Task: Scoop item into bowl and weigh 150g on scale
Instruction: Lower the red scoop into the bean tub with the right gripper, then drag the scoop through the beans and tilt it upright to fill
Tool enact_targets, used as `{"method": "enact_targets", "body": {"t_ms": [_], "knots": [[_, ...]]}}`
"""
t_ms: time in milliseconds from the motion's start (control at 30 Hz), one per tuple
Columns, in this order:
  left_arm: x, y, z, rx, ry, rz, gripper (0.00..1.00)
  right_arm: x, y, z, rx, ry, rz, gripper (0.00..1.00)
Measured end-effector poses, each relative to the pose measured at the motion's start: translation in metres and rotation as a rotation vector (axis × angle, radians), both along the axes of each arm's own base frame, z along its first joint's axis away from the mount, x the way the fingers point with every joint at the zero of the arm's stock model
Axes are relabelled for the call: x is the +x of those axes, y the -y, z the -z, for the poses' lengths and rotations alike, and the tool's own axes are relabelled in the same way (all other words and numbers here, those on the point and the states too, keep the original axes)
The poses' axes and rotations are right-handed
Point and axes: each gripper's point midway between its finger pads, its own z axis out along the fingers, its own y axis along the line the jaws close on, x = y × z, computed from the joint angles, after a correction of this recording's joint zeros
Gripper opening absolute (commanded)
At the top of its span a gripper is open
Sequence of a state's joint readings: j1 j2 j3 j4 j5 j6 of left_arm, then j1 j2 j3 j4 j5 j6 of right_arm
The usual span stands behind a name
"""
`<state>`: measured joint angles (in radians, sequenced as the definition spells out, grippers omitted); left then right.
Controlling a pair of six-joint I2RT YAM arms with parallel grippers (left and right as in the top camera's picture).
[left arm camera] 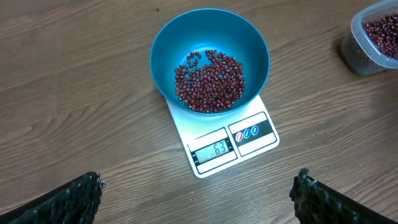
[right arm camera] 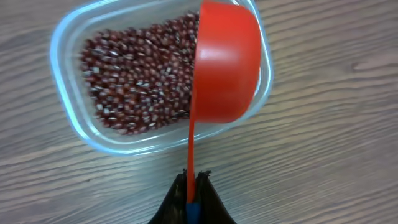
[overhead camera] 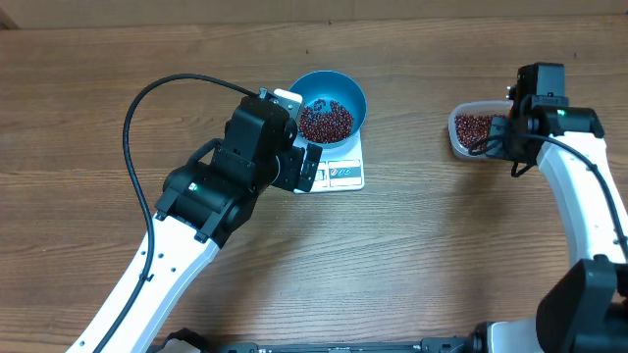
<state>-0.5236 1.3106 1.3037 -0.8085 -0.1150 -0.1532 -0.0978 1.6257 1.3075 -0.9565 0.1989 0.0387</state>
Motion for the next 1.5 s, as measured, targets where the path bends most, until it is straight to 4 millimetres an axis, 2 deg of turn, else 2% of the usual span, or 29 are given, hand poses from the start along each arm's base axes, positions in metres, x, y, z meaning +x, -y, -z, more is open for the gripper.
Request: {"method": "enact_targets", "body": {"t_ms": [333,633,1000,1500], "knots": [[0.0,0.0,0.0,0.0,0.0,0.0,1.0,0.009,0.005,0.038,-0.018,-0.079,-0.007,0.04],[0.0,0.0,0.0,0.0,0.0,0.0,1.0,0.01,0.002,0.05,-0.008,-0.111,-0.029,0.04],[0.0,0.0,0.0,0.0,0.0,0.0,1.0,0.011,-0.01,0.054,0.079,-0.113,-0.103,0.04],[0.0,0.0,0.0,0.0,0.0,0.0,0.99,0.009,-0.007,0.054,0.26,-0.076,-0.109,0.04]]}}
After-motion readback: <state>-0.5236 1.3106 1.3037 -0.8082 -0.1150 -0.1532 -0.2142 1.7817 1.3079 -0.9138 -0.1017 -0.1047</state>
